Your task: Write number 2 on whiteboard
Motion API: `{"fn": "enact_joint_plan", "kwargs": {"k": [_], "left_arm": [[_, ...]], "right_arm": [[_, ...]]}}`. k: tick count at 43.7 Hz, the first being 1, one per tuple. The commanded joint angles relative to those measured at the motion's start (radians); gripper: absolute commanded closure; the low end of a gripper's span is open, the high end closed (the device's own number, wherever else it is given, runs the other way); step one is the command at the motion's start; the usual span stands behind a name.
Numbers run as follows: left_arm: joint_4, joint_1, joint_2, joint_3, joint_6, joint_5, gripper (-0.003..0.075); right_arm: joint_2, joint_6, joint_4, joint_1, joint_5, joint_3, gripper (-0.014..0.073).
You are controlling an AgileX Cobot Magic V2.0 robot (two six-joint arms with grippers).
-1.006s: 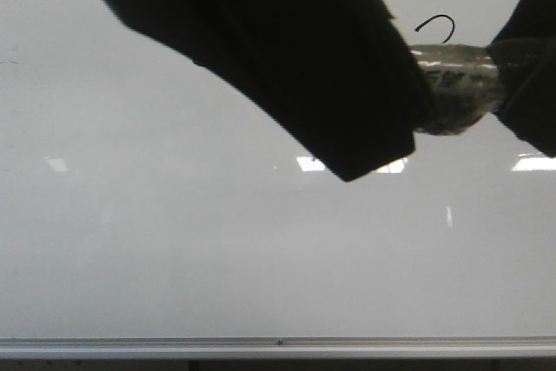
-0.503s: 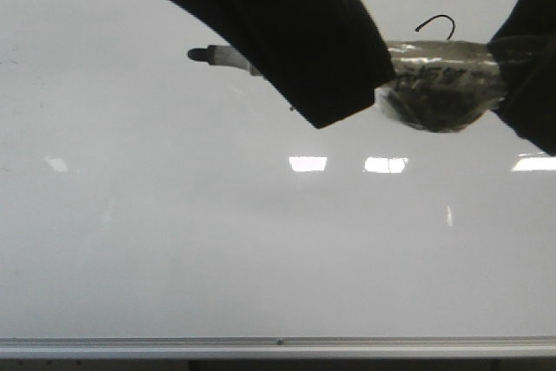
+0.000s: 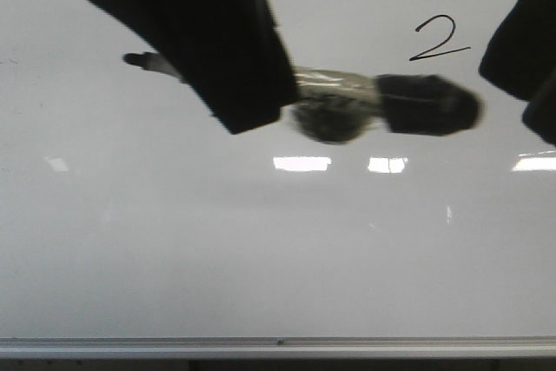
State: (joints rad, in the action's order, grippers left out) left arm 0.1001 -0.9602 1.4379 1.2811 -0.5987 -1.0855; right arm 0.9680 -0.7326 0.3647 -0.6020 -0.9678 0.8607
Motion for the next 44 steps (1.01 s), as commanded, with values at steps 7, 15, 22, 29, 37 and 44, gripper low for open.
{"fn": "enact_joint_plan", "kwargs": {"k": [7,15,22,29,37,44], "left_arm": [[-0.358,0.096,-0.069,0.03,0.497,-0.01,0.0741],[-0.357,0.318,-0.22,-0.078,0.599,0.15,0.0741],[-0.34,0.539,-0.355,-0.255,0.698,0.426,0.0741],[-0.313,0.746,-0.424,-0.421,0.798,0.707,0.0741],[-0.182,0.878,-0.384,-0.603,0.815,1.103,0.0741],[-0.182,0.878,-0.292,-0.654,0.815,1.296,0.0741]], "right_arm": [[-0.098,0.119,-0.063,0.113,0.01,0.04,0.012],[-0.116,0.119,-0.063,0.161,-0.014,0.04,0.012],[-0.116,0.119,-0.062,0.161,-0.007,0.04,0.012],[-0.116,0.119,-0.061,0.161,-0.007,0.04,0.012],[-0.116,0.119,-0.059,0.161,-0.007,0.04,0.012],[-0.116,0.119,-0.059,0.161,-0.007,0.04,0.012]]}}
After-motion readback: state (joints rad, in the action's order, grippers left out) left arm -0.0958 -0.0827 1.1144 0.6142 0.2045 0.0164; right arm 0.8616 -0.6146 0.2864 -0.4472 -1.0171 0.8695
